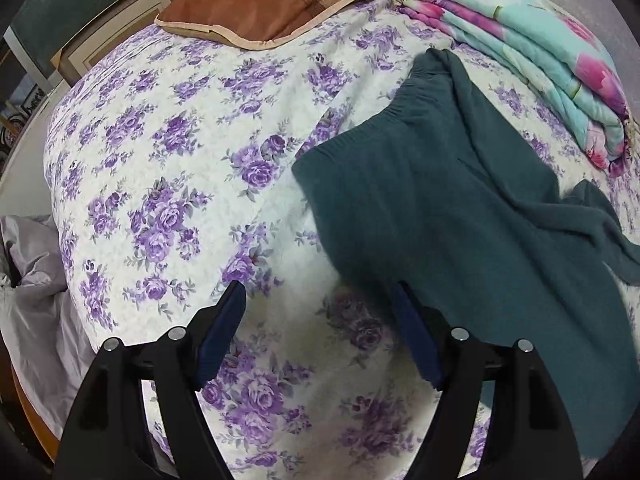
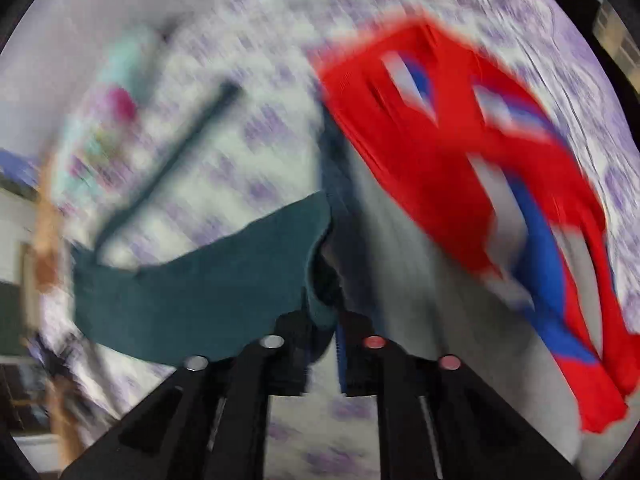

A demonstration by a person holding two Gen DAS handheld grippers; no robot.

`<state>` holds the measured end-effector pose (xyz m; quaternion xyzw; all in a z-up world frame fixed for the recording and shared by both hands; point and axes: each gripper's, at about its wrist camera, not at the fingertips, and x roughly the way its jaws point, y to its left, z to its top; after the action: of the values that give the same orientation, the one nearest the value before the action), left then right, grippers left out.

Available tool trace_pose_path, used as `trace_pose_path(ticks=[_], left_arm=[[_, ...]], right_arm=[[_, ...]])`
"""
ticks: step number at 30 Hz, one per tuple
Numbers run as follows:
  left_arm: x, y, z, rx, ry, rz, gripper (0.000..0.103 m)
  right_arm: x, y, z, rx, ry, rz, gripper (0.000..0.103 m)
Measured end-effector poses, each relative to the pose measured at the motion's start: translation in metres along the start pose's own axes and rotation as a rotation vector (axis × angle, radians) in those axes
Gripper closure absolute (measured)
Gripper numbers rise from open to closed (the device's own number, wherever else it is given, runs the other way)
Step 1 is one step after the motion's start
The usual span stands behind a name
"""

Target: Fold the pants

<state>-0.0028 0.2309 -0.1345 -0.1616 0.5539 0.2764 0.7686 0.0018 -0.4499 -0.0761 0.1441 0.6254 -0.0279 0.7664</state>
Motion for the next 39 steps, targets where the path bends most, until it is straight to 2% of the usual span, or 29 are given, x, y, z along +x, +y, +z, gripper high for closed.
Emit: trace_pose_path(ticks=[1,2,3,4,8,9,11,12,15,16,18,20,22,24,26,27,28,30,31,32,34,37,39], left_arm=[[0.002,0.0,0.0,0.002,0.009,0.004,0.03],[0.003,0.0,0.0,0.004,0.016,0.003,0.03],[0.003,0.002,0.001,0.006,0.021,-0.001,0.03],[0.0,0.005,0.002,0.008,0.013,-0.002,0.03],[-0.01,0.016,0.009,0.001,-0.035,0.004,0.03],[-0.011,0.019,0.011,-0.006,-0.04,0.002,0.03],[-0.01,0.025,0.015,-0.026,-0.04,-0.02,0.03],[-0.009,0.027,0.015,-0.032,-0.033,-0.031,0.03],[0.001,0.032,0.017,-0.073,0.016,-0.103,0.033],[0.004,0.034,0.019,-0.101,0.034,-0.143,0.035],[0.011,0.037,0.023,-0.147,0.063,-0.202,0.037],[0.021,0.039,0.03,-0.174,0.077,-0.225,0.039],[0.035,0.033,0.039,-0.172,0.104,-0.234,0.051],[0.054,0.027,0.046,-0.173,0.154,-0.244,0.059],[0.059,0.022,0.052,-0.168,0.149,-0.192,0.072],[0.056,0.016,0.055,-0.151,0.127,-0.177,0.093],[0.051,0.013,0.057,-0.142,0.111,-0.155,0.099],[0.032,0.009,0.056,-0.141,0.066,-0.074,0.1],[0.013,0.01,0.055,-0.144,0.012,-0.037,0.1],[-0.009,0.013,0.053,-0.146,-0.052,-0.031,0.1],[-0.035,0.02,0.046,-0.148,-0.113,-0.014,0.1],[-0.047,0.04,0.037,-0.159,-0.128,-0.002,0.1],[-0.033,0.054,0.032,-0.176,-0.084,-0.03,0.098]], right_arm=[[0.021,-0.006,-0.009,-0.015,0.033,-0.141,0.064],[0.037,-0.008,-0.015,-0.038,0.066,-0.288,0.045],[0.044,-0.007,-0.018,-0.055,0.064,-0.365,0.047],[0.041,0.0,-0.022,-0.086,0.01,-0.402,0.047],[0.011,0.042,-0.023,-0.149,-0.253,-0.275,0.039],[0.011,0.059,-0.024,-0.178,-0.302,-0.218,0.037],[0.024,0.089,-0.023,-0.257,-0.297,-0.089,0.037],[0.032,0.1,-0.024,-0.282,-0.288,-0.061,0.037],[0.075,0.128,-0.029,-0.295,-0.157,-0.069,0.037],[0.084,0.134,-0.033,-0.279,-0.121,-0.029,0.037],[0.087,0.146,-0.043,-0.277,-0.101,0.015,0.037],[0.081,0.153,-0.048,-0.309,-0.104,0.007,0.037],[0.077,0.157,-0.048,-0.322,-0.118,-0.016,0.034],[0.071,0.155,-0.051,-0.313,-0.134,-0.022,0.03],[0.068,0.147,-0.048,-0.297,-0.145,-0.041,0.029],[0.067,0.141,-0.045,-0.285,-0.145,-0.054,0.029],[0.067,0.132,-0.041,-0.267,-0.145,-0.08,0.029],[0.064,0.114,-0.035,-0.218,-0.161,-0.123,0.029],[0.06,0.098,-0.03,-0.179,-0.18,-0.147,0.029],[0.057,0.083,-0.027,-0.14,-0.193,-0.17,0.029],[0.054,0.051,-0.018,-0.04,-0.213,-0.168,0.028],[0.07,0.027,-0.01,0.021,-0.186,-0.113,0.025],[0.085,0.031,-0.008,-0.022,-0.159,-0.123,0.009]])
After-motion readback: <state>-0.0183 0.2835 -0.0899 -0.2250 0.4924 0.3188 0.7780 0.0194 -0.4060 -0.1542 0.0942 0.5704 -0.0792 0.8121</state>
